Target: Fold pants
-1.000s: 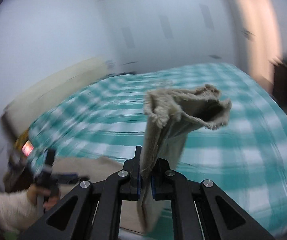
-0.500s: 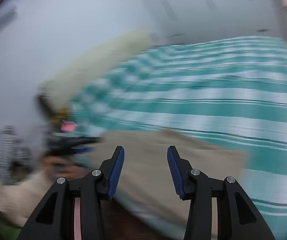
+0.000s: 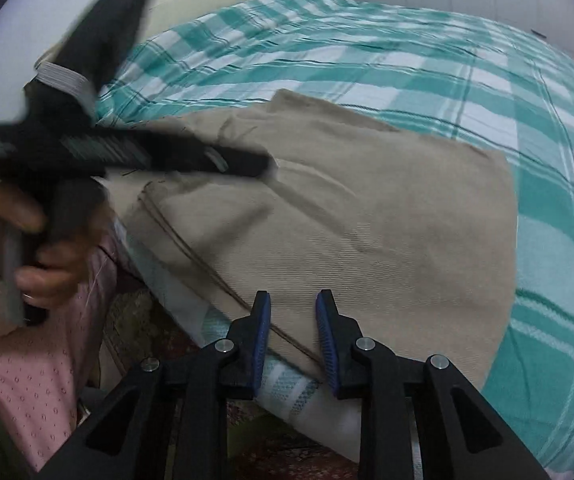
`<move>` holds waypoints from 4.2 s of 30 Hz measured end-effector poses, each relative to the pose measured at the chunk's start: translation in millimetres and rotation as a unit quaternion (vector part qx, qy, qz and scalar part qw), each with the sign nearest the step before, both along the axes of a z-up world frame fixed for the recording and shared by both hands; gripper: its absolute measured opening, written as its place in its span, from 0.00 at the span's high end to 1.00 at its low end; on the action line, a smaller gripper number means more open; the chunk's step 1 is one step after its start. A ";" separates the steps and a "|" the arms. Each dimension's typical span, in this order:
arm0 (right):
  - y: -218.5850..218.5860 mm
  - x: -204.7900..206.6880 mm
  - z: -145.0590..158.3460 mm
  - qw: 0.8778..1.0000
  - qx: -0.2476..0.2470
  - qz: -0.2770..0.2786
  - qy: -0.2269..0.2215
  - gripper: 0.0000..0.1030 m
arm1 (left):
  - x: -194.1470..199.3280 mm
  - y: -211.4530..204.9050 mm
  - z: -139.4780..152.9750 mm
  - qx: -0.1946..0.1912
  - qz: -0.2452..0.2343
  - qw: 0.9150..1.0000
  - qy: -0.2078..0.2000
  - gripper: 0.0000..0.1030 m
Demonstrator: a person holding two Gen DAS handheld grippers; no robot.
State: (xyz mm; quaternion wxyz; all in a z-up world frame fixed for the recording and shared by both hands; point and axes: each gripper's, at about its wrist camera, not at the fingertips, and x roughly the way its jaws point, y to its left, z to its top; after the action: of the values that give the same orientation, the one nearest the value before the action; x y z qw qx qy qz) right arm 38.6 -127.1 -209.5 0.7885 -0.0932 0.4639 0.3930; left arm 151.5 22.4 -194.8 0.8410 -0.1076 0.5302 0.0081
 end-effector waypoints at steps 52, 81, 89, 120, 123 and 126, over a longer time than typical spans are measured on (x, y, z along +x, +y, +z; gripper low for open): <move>-13.9 34.9 -11.9 0.987 -0.049 -0.150 -0.024 0.50 | -40.8 41.5 -30.9 0.035 0.028 0.998 -0.038 0.08; -12.6 26.5 -19.9 0.984 -0.041 -0.157 -0.070 0.47 | -41.6 40.5 -31.2 0.042 0.032 0.998 -0.044 0.08; -12.8 26.5 -20.4 0.984 -0.041 -0.156 -0.071 0.46 | -41.6 40.3 -31.1 0.042 0.032 0.998 -0.044 0.07; -13.6 25.9 -20.5 0.984 -0.041 -0.156 -0.071 0.46 | -41.5 39.8 -31.0 0.042 0.032 0.998 -0.044 0.07; -13.7 25.9 -20.5 0.984 -0.041 -0.156 -0.071 0.46 | -41.5 39.8 -30.9 0.042 0.032 0.998 -0.044 0.07; -13.5 26.1 -20.5 0.984 -0.042 -0.156 -0.071 0.46 | -41.6 39.7 -31.0 0.042 0.033 0.998 -0.045 0.07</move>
State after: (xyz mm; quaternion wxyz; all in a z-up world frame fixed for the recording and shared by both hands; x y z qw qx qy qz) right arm 64.7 -140.6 -230.0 0.8666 -0.0802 0.4314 0.2377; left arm 109.9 62.0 -225.8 0.8669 -0.0896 0.4874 0.0532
